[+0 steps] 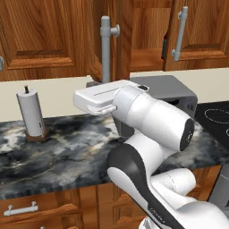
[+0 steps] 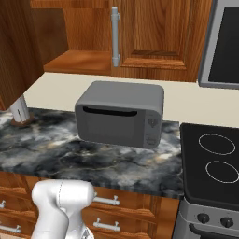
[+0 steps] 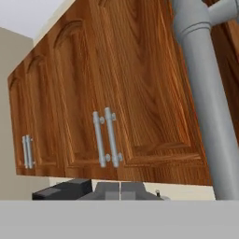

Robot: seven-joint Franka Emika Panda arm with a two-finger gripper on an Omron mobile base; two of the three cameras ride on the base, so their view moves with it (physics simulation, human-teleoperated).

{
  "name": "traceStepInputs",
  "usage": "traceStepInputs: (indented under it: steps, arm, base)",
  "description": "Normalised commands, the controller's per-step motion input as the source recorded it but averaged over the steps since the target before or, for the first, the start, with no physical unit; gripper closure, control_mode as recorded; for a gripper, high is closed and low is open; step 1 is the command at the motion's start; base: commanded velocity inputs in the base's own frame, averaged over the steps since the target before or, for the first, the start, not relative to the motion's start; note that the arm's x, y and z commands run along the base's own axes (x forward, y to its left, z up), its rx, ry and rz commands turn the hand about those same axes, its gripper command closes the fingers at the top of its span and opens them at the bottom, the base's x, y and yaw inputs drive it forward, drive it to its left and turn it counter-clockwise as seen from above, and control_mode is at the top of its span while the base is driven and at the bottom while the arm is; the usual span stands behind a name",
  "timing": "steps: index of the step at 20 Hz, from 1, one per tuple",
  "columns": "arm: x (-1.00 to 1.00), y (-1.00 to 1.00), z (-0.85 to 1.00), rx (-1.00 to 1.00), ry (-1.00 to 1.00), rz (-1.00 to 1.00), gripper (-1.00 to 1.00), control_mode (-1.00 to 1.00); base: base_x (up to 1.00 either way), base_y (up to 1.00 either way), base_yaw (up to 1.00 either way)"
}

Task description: Get the candle and the beer from the cabinet and move them to the dining counter.

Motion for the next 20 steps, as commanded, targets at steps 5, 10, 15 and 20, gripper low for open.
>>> traceStepInputs:
  steps: [5, 10, 15, 20]
  arm:
    - [-0.18, -0.10, 0.00, 0.00, -0.01, 0.01, 1.00, -1.00]
    - [-0.77, -0.67, 0.01, 0.00, -0.01, 0.00, 1.00, -1.00]
    - [-0.08, -0.96, 0.00, 0.00, 0.00, 0.00, 1.00, -1.00]
    - [0.08, -0.85, 0.00, 0.00, 0.02, 0.10, -1.00, -1.00]
  base:
    - [0.00, 0.00, 0.00]
    - [0.00, 0.00, 0.00]
    - [0.00, 0.00, 0.00]
    - [0.00, 0.00, 0.00]
